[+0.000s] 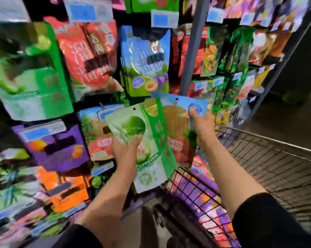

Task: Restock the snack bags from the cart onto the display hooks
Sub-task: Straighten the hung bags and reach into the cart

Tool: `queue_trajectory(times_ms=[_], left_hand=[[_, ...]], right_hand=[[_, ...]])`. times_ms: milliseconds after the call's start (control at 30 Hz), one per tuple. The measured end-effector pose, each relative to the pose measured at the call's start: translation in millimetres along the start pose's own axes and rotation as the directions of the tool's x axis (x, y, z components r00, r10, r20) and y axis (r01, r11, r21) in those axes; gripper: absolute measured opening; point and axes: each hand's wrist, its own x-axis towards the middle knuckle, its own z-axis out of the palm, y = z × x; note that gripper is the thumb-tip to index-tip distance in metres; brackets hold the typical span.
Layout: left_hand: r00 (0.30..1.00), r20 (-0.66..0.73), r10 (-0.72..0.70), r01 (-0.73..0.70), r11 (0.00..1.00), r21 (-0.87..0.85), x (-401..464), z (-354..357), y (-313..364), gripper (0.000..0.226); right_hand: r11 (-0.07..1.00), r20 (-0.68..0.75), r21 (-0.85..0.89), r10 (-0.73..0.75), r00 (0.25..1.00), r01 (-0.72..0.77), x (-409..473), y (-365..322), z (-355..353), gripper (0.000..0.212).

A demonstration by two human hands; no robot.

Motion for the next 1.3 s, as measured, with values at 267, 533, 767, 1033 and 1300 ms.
queue_trajectory(times_ms=[267,533,767,1033,1300], left_hand=[[0.967,-0.251,0.043,-0.024,0.997,0.078,11.6,-89.1,-14.7,0.051],[0.867,-0.491,0.083,0.007,0.984,0.178,25.9,-129.6,-18.7,0.046],[0.839,-0.541,0.053,0.082,0.971,0.224,42.6,-136.2,-25.3,0.063],[0.823,-0.564,0.071,0.072,0.971,0.228,56.1,-124.8,-32.7,0.072],[0.819,-0.572,0.048,0.073,0.980,0.187,62.4,-111.5,-30.2,0.048]], right_hand=[[0.985,0.437,-0.099,0.172,0.883,-0.143,-21.4,74.5,76.9,0.032],[0.947,0.638,-0.198,0.319,0.701,-0.252,-12.8,106.1,156.7,0.012],[0.908,0.669,-0.171,0.391,0.632,-0.382,16.2,121.9,185.9,0.021],[0.925,0.749,-0.106,0.316,0.582,-0.365,39.5,124.9,206.1,0.020],[0.951,0.753,-0.131,0.278,0.596,-0.279,47.0,131.7,212.1,0.019]])
